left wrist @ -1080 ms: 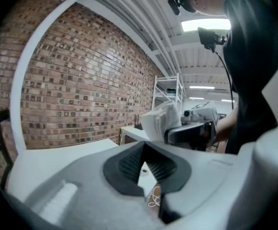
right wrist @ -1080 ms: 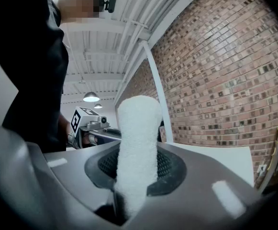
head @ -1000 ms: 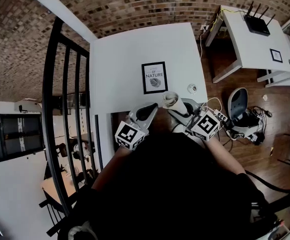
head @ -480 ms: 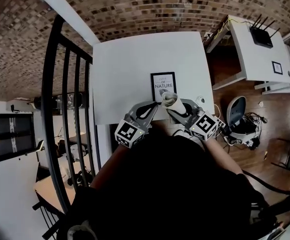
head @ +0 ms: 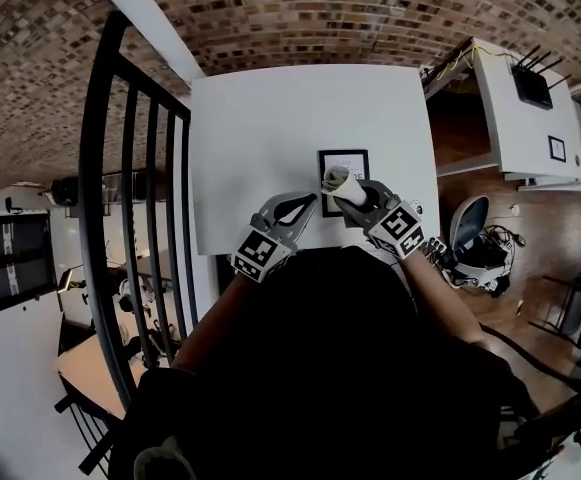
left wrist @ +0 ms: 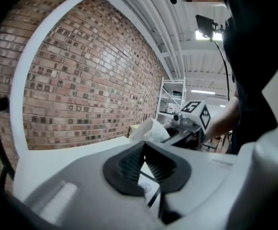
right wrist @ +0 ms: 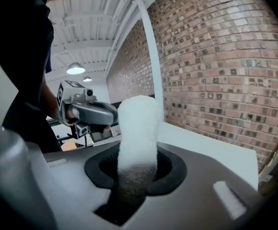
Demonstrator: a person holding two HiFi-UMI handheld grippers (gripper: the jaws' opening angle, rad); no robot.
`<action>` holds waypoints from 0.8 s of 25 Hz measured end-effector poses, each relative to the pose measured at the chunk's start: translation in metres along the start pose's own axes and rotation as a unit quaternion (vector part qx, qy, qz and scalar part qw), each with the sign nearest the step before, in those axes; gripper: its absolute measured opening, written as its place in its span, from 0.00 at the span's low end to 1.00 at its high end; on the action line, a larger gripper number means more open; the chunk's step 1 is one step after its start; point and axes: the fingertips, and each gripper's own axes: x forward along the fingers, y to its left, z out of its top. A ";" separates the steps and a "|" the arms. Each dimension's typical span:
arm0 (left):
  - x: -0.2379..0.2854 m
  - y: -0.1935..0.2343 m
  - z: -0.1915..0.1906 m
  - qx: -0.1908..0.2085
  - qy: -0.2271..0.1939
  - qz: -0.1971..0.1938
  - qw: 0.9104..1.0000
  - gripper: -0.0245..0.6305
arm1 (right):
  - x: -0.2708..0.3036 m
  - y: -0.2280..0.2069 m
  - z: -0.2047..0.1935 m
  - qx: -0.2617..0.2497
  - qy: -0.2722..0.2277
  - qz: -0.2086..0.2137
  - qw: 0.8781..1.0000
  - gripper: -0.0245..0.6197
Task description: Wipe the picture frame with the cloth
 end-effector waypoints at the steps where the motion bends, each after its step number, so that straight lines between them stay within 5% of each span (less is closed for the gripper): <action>1: 0.001 0.002 -0.003 -0.002 0.004 0.004 1.000 0.04 | 0.005 -0.007 -0.006 -0.002 0.015 -0.002 1.000 0.20; 8: 0.015 0.028 -0.017 -0.021 0.012 0.058 0.998 0.04 | 0.066 -0.061 -0.051 -0.013 0.106 0.005 0.994 0.20; 14: 0.019 0.021 -0.022 -0.035 0.023 0.090 0.995 0.04 | 0.111 -0.090 -0.106 -0.064 0.202 0.038 0.977 0.20; 20: 0.006 0.015 -0.024 -0.067 0.007 0.120 0.991 0.04 | 0.131 -0.104 -0.139 -0.088 0.237 0.033 0.967 0.20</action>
